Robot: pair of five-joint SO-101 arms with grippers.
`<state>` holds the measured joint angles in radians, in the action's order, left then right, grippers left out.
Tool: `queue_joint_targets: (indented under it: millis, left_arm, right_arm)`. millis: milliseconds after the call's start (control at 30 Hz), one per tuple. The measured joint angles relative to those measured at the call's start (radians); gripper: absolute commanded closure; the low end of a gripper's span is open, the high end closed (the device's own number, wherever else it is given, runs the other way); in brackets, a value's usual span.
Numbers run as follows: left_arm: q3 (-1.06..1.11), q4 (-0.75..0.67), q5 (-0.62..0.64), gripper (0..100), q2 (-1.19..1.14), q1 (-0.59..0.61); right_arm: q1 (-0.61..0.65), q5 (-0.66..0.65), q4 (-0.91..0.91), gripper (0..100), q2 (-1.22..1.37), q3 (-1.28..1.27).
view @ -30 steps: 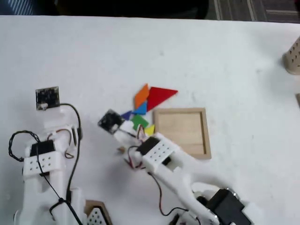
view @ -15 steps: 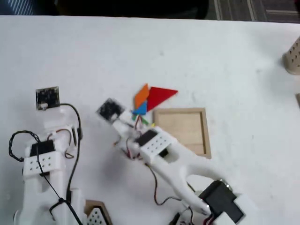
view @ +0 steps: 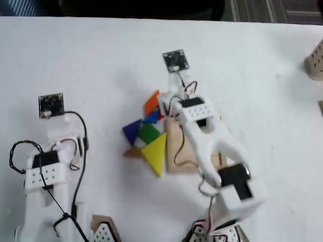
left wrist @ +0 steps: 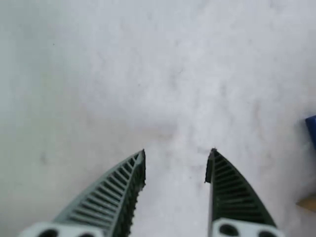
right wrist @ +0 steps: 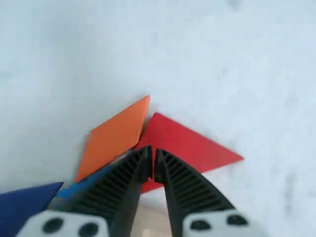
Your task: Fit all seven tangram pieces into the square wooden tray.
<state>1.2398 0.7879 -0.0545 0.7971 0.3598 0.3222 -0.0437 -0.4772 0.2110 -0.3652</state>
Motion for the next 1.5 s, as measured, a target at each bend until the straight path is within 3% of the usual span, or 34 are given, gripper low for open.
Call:
queue_joint_targets:
  millis: [267,400,567,667,1100,1233,1333,1500]
  left_arm:
    - [0.0,-0.017,0.0,79,0.0,0.0]
    - [0.0,-0.018,0.0,79,0.0,0.0]
    - [0.0,-0.018,0.0,79,0.0,0.0]
    - [0.0,-0.018,0.0,79,0.0,0.0]
    - [0.0,-0.018,0.0,79,0.0,0.0]
    - [0.0,-0.018,0.0,79,0.0,0.0]
    - [0.0,-0.018,0.0,79,0.0,0.0]
    - [0.0,-0.018,0.0,79,0.0,0.0]
  right_arm:
    - [-0.109,0.0,0.012,98.1,0.276,0.276]
    - [-0.107,0.0,-0.115,98.1,0.296,0.342]
    - [-0.048,-0.164,-0.299,98.1,0.296,0.376]
    - [-0.008,-0.196,-0.345,98.1,0.295,0.384]
    - [0.158,-0.206,-0.462,98.1,0.224,0.298]
    - [0.192,-0.127,-0.474,98.1,0.144,0.226]
    - [0.158,-0.087,-0.474,98.1,0.057,0.189]
    - [-0.003,-0.074,-0.522,98.1,-0.109,0.083]
